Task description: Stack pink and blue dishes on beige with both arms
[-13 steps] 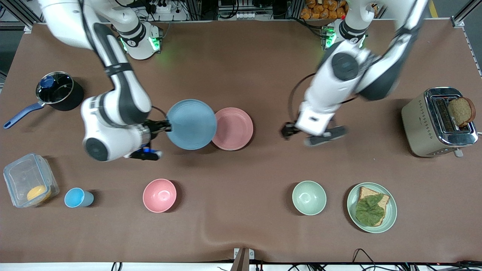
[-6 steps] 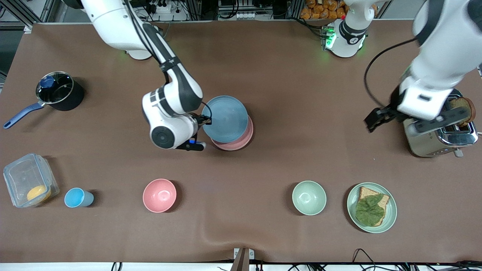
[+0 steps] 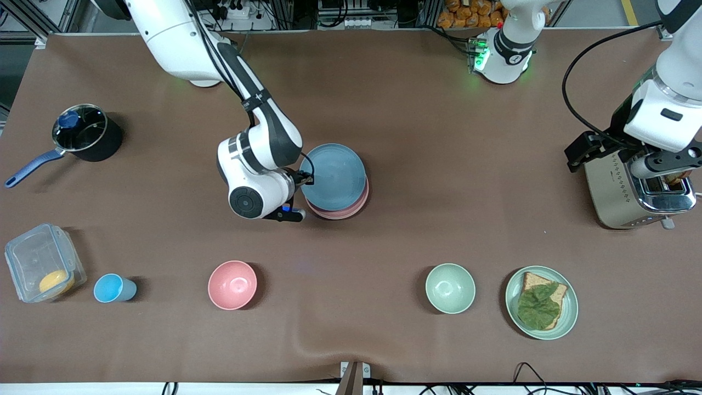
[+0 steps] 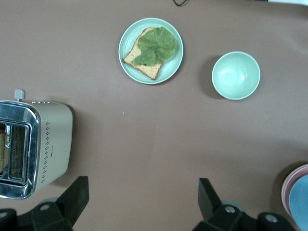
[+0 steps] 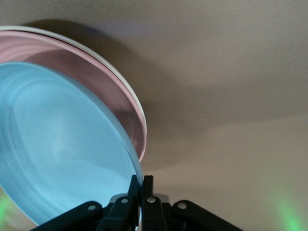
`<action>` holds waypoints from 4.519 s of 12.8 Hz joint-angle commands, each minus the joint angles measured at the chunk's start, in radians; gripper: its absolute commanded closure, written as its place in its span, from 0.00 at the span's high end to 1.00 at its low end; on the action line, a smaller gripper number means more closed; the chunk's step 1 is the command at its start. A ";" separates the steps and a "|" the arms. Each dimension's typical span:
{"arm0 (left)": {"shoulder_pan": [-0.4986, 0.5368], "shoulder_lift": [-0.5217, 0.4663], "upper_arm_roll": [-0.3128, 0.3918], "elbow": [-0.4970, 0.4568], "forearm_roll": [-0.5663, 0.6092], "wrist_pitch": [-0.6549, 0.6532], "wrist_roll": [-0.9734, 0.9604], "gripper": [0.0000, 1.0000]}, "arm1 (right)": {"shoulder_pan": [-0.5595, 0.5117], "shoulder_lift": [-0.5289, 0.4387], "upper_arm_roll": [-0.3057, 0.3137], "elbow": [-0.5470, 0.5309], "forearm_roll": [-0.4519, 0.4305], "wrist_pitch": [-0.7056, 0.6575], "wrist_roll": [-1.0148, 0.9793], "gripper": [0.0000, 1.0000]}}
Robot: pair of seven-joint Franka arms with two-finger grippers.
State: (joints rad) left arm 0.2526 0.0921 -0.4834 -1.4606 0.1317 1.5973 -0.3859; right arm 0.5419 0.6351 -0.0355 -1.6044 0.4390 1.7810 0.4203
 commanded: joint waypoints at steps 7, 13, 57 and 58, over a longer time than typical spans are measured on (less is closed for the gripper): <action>-0.036 -0.005 0.035 0.056 0.002 -0.039 0.093 1.00 | 0.007 0.026 -0.011 0.020 0.032 0.034 0.005 0.00; -0.041 -0.063 0.058 0.052 -0.001 -0.092 0.082 1.00 | -0.005 0.034 -0.011 0.037 0.036 0.035 0.003 0.28; -0.150 -0.081 0.261 0.026 -0.093 -0.192 0.274 1.00 | -0.560 -0.595 -0.017 0.050 -0.422 -0.224 -0.403 1.00; -0.148 -0.081 0.261 0.028 -0.092 -0.192 0.274 1.00 | -0.560 -0.594 -0.017 0.052 -0.422 -0.224 -0.400 1.00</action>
State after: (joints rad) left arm 0.1012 0.0220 -0.2168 -1.4376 0.0189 1.4104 -0.1217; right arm -0.0041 0.0547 -0.0666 -1.5395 0.0373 1.5501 0.0325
